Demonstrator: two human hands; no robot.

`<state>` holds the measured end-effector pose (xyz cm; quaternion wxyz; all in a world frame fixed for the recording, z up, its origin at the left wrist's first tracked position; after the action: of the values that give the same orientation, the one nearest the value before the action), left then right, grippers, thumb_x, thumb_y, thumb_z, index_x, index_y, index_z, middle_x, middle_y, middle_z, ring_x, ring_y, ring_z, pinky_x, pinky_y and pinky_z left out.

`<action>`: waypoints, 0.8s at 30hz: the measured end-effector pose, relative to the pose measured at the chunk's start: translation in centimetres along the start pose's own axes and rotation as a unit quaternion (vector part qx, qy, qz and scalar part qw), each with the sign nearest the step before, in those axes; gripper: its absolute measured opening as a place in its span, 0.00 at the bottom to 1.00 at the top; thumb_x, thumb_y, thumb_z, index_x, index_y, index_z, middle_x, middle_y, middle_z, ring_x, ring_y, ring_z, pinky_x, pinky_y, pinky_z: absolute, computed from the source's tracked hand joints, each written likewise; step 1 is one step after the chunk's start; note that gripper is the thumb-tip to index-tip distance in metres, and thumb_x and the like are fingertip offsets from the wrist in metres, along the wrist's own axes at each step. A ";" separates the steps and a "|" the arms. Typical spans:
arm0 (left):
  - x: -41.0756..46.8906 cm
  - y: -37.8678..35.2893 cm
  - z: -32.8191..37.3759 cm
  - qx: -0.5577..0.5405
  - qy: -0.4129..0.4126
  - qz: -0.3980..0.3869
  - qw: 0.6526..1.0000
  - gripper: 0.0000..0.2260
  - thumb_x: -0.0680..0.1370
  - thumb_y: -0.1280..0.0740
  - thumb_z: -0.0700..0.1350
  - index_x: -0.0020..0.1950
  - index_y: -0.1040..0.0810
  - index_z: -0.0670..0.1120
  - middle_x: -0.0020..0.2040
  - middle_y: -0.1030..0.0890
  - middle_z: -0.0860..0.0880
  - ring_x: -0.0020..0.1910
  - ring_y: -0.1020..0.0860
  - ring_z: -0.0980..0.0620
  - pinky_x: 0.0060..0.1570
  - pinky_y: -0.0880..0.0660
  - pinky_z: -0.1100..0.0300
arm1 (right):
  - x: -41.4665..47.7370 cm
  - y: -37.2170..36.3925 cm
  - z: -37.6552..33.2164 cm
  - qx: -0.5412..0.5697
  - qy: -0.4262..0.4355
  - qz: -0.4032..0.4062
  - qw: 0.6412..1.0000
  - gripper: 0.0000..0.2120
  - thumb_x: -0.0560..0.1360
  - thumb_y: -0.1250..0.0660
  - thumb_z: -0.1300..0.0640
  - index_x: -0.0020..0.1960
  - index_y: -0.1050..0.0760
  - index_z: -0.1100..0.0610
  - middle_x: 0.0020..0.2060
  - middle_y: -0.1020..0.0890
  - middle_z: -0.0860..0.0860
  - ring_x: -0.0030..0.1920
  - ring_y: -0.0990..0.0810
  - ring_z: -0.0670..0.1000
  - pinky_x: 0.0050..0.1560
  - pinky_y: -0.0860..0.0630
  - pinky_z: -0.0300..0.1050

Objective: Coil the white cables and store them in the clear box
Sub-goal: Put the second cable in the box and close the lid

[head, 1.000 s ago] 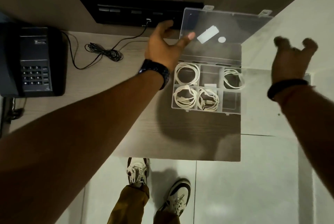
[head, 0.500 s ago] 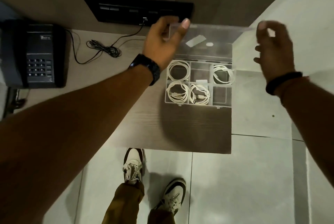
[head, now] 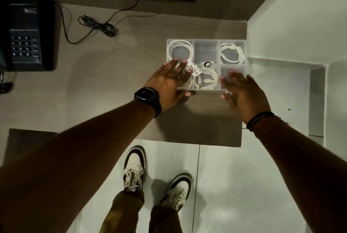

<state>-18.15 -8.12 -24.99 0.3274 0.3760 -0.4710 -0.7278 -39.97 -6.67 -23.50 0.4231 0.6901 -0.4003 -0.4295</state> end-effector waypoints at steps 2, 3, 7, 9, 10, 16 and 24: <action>0.1 0.1 0.1 -0.001 -0.001 0.023 1.000 0.29 0.78 0.41 0.57 0.76 0.43 0.49 0.77 0.45 0.46 0.77 0.49 0.44 0.75 0.51 0.50 | 0.4 0.5 0.1 -0.015 0.015 -0.016 1.000 0.23 0.76 0.34 0.58 0.70 0.32 0.55 0.72 0.33 0.57 0.75 0.39 0.55 0.74 0.48 0.50; 0.2 0.1 0.1 0.005 0.000 0.026 1.000 0.29 0.78 0.41 0.58 0.75 0.43 0.50 0.77 0.44 0.46 0.77 0.48 0.44 0.75 0.51 0.51 | 0.5 0.6 0.2 -0.011 0.016 -0.019 1.000 0.24 0.76 0.33 0.58 0.70 0.32 0.55 0.73 0.34 0.57 0.75 0.39 0.54 0.74 0.48 0.48; 0.4 0.0 -0.3 0.032 0.004 0.007 0.999 0.30 0.77 0.40 0.60 0.76 0.44 0.52 0.78 0.45 0.48 0.77 0.49 0.45 0.75 0.51 0.50 | 0.9 1.0 0.2 -0.006 0.015 -0.035 0.999 0.24 0.77 0.35 0.57 0.72 0.34 0.53 0.74 0.36 0.56 0.75 0.41 0.53 0.70 0.38 0.48; 0.4 -0.1 -0.3 0.039 0.002 0.005 0.999 0.30 0.77 0.41 0.60 0.76 0.44 0.52 0.77 0.44 0.48 0.77 0.48 0.45 0.75 0.51 0.48 | 1.1 0.6 0.5 -0.025 0.016 -0.059 0.998 0.24 0.78 0.38 0.56 0.73 0.37 0.53 0.75 0.39 0.56 0.76 0.44 0.53 0.71 0.40 0.47; 0.3 -0.1 -0.3 0.038 0.001 0.008 0.999 0.30 0.77 0.40 0.60 0.75 0.43 0.51 0.77 0.43 0.48 0.76 0.47 0.45 0.75 0.50 0.47 | 1.1 0.5 0.5 -0.039 0.013 -0.070 0.997 0.24 0.79 0.39 0.56 0.74 0.39 0.53 0.75 0.40 0.57 0.76 0.44 0.53 0.71 0.41 0.47; 0.4 0.2 -0.3 0.054 -0.011 0.024 0.998 0.29 0.76 0.39 0.60 0.74 0.38 0.50 0.76 0.38 0.47 0.75 0.42 0.43 0.74 0.48 0.45 | 0.4 0.9 -0.6 -0.087 0.048 0.040 0.994 0.22 0.62 0.21 0.64 0.54 0.19 0.66 0.52 0.18 0.67 0.50 0.18 0.68 0.36 0.18 0.60; 1.4 0.7 0.5 0.094 -0.002 0.004 0.996 0.29 0.78 0.43 0.58 0.74 0.40 0.43 0.75 0.38 0.39 0.74 0.42 0.37 0.73 0.47 0.47 | 0.6 0.4 -1.1 -0.143 0.080 0.058 0.985 0.23 0.60 0.20 0.66 0.55 0.20 0.67 0.50 0.17 0.66 0.48 0.17 0.66 0.34 0.19 0.56</action>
<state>-19.20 -9.26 -24.54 0.2921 0.4018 -0.5397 -0.6797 -38.88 -7.06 -23.01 0.5719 0.6305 -0.3389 -0.4007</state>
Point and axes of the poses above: each hand's wrist, its own x-axis towards the middle knuckle, its own y-axis out of the back of the hand, z = x × y, the point moved 4 cm from there along x, towards the middle knuckle
